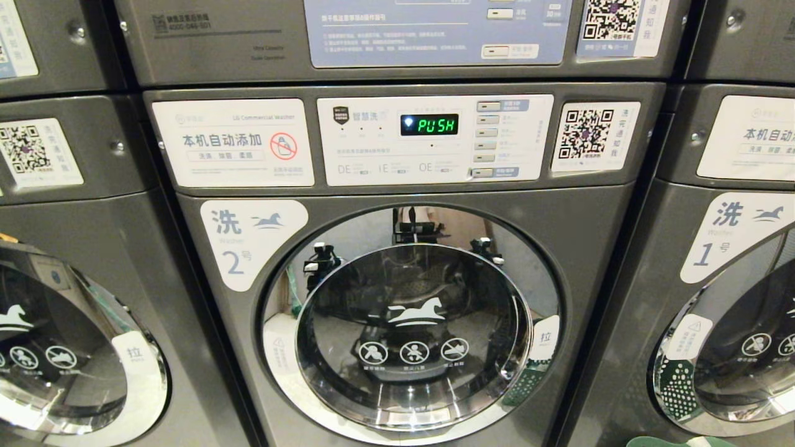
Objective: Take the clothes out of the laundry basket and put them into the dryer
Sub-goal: Take the clothes out of the basket
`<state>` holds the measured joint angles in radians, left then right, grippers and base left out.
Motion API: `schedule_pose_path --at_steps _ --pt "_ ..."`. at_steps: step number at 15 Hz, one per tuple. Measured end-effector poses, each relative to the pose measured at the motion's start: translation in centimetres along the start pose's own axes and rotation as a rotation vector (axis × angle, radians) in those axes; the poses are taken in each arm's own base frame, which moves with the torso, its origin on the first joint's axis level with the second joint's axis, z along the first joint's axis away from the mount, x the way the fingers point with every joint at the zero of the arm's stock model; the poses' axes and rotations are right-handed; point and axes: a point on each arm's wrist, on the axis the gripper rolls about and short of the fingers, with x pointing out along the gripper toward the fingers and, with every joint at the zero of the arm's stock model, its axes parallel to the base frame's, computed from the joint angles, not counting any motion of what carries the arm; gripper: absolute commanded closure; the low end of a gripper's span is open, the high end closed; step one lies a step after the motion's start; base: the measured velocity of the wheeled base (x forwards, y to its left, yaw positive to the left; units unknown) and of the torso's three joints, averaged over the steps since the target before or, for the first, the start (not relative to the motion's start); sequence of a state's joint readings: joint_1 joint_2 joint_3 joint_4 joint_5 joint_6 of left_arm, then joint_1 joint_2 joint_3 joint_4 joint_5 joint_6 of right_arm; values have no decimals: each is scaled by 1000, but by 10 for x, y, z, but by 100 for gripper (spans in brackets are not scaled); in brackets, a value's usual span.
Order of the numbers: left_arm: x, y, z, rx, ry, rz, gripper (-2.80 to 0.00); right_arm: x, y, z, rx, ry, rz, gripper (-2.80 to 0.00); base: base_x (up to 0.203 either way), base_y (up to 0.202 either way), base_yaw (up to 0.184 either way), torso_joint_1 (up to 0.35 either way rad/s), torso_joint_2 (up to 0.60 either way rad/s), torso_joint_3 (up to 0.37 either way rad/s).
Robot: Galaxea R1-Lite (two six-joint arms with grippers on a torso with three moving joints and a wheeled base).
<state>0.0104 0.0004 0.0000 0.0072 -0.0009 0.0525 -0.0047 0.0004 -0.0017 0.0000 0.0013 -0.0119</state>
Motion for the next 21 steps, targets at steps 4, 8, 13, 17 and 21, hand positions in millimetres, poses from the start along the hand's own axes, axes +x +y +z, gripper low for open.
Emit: schedule_pose_path --at_steps 4,8,13,17,21 --pt "0 0 0 12 1 -3 0 0 0 0 0 0 0 0 0 0 0 0 0 0" --pt "0 0 0 12 0 -3 0 0 0 0 0 0 0 0 -117 0 0 2 1 1" --pt "0 0 0 2 0 1 0 0 0 0 0 0 0 0 -193 0 1 2 2 2" --pt "0 0 0 3 0 0 0 0 0 0 0 0 0 0 -190 0 2 5 3 4" --pt "0 0 0 5 1 -1 0 0 0 0 0 0 0 0 -25 0 -1 -1 2 -7"
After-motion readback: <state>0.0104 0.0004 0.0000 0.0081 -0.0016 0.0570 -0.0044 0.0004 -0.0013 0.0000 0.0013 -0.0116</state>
